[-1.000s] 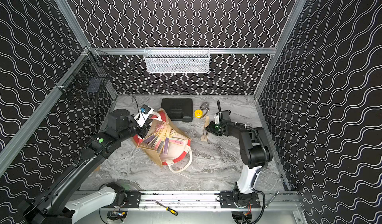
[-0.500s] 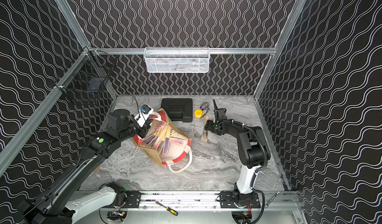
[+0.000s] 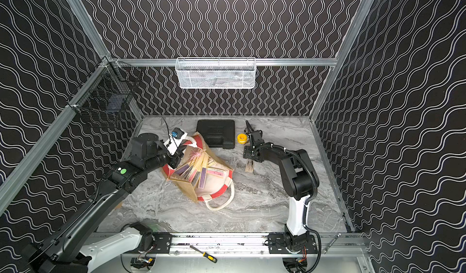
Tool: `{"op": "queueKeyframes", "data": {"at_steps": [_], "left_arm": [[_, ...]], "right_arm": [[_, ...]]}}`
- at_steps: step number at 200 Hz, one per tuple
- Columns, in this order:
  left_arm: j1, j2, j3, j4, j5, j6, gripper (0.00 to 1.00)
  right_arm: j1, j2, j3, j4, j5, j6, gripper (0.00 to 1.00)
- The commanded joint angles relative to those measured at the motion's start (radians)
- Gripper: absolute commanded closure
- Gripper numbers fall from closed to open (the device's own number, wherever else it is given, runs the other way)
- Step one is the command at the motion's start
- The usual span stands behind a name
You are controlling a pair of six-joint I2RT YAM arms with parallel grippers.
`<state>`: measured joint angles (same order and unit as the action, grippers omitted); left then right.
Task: Take out the folding fans from the tote bags
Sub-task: Place the folding fan at the center of the board.
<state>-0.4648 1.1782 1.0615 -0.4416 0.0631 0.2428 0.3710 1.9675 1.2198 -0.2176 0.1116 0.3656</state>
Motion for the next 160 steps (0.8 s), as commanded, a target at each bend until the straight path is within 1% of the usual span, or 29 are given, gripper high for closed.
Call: {"op": "queueKeyframes", "data": {"at_steps": [1, 19, 30, 64, 75, 95, 107, 120, 160], "left_arm": [[0.002, 0.001, 0.001, 0.063, 0.004, 0.005, 1.0], [0.002, 0.001, 0.001, 0.063, 0.002, 0.004, 1.0], [0.002, 0.003, 0.001, 0.063, 0.004, 0.006, 1.0], [0.002, 0.003, 0.001, 0.062, 0.003, 0.006, 1.0], [0.002, 0.003, 0.001, 0.061, 0.002, 0.005, 1.0], [0.003, 0.004, -0.001, 0.061, 0.003, 0.006, 1.0], [0.002, 0.004, 0.0, 0.062, 0.003, 0.006, 1.0], [0.002, 0.004, -0.001, 0.06, 0.003, 0.005, 1.0], [0.002, 0.004, -0.002, 0.061, 0.006, 0.002, 1.0]], "right_arm": [[0.008, 0.023, 0.001, -0.163, 0.058, -0.006, 0.27], [0.016, 0.026, 0.004, -0.178, 0.063, -0.03, 0.31], [0.022, 0.024, 0.005, -0.184, 0.073, -0.046, 0.36], [0.029, 0.024, 0.015, -0.212, 0.089, -0.087, 0.46], [0.028, 0.028, 0.015, -0.211, 0.076, -0.106, 0.5], [0.029, 0.034, 0.024, -0.215, 0.07, -0.133, 0.52], [0.03, 0.04, 0.03, -0.21, 0.051, -0.153, 0.56], [0.034, 0.042, 0.029, -0.196, 0.034, -0.174, 0.57], [0.035, 0.059, 0.055, -0.209, 0.053, -0.185, 0.6]]}}
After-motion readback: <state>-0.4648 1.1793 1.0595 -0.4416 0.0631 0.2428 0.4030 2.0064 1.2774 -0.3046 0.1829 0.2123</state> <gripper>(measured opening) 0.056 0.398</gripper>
